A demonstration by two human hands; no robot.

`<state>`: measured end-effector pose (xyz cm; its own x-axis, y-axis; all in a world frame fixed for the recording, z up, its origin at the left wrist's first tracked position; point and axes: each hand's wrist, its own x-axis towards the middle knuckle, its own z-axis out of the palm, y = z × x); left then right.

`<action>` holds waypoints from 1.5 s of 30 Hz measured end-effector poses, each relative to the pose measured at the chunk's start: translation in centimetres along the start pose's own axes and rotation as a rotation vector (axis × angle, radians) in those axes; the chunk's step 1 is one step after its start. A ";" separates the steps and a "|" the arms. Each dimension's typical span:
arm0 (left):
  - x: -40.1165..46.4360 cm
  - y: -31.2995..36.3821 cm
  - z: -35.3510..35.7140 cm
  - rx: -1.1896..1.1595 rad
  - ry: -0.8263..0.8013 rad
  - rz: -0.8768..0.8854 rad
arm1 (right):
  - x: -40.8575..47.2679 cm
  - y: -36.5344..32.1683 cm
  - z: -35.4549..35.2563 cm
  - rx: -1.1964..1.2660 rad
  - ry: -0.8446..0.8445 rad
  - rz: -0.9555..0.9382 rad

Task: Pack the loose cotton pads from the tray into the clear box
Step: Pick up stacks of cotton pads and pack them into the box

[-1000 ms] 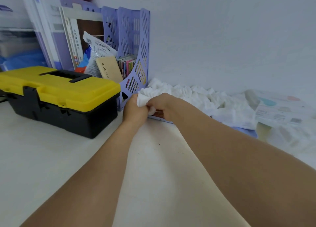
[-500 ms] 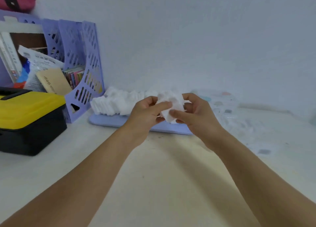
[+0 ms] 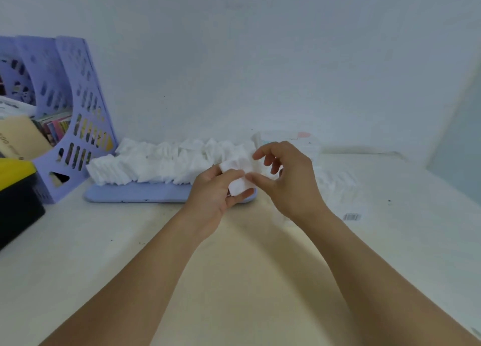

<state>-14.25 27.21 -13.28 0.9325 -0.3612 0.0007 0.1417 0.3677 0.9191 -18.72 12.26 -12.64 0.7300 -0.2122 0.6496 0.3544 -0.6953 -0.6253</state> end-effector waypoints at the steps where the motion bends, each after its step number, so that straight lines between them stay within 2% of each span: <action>1: -0.1 0.0 0.0 -0.012 -0.014 -0.006 | 0.0 0.0 0.0 0.023 -0.011 0.038; 7: 0.0 -0.2 0.7 -0.114 -0.055 -0.060 | 0.2 0.1 -0.1 0.101 -0.058 0.173; 10: 0.2 -0.4 1.0 -0.147 -0.104 -0.074 | 0.3 0.1 -0.2 0.197 -0.111 0.220; 14: 0.3 -0.4 1.0 -0.223 -0.087 -0.108 | 0.4 -0.2 -1.1 0.414 -0.207 0.350; 20: 0.4 -0.3 1.0 -0.218 -0.069 -0.100 | 0.9 0.1 -2.5 0.599 -0.244 0.485; 23: 0.1 -0.2 1.2 -0.110 -0.104 -0.062 | 0.9 -0.2 -2.7 0.581 -0.251 0.475; 27: -0.5 0.2 1.3 -0.004 -0.149 -0.055 | 0.7 -0.8 -2.5 0.491 -0.132 0.442; 29: -0.5 0.3 1.4 0.016 -0.151 -0.066 | 0.8 -0.5 -2.5 0.448 -0.131 0.432; 33: -0.4 0.6 1.3 -0.027 -0.148 -0.095 | 0.7 -0.6 -2.5 0.405 -0.221 0.375; 39: -0.1 0.4 1.1 -0.172 -0.184 -0.194 | 1.0 0.0 -2.4 0.426 -0.140 0.357; 45: -0.1 0.3 0.8 -0.231 -0.248 -0.241 | 1.2 0.0 -3.0 0.562 -0.072 0.378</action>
<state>-14.55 26.71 -12.67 0.7591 -0.6457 -0.0826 0.4433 0.4199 0.7919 -19.59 9.95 -10.58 0.8935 -0.3108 0.3242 0.3031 -0.1155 -0.9459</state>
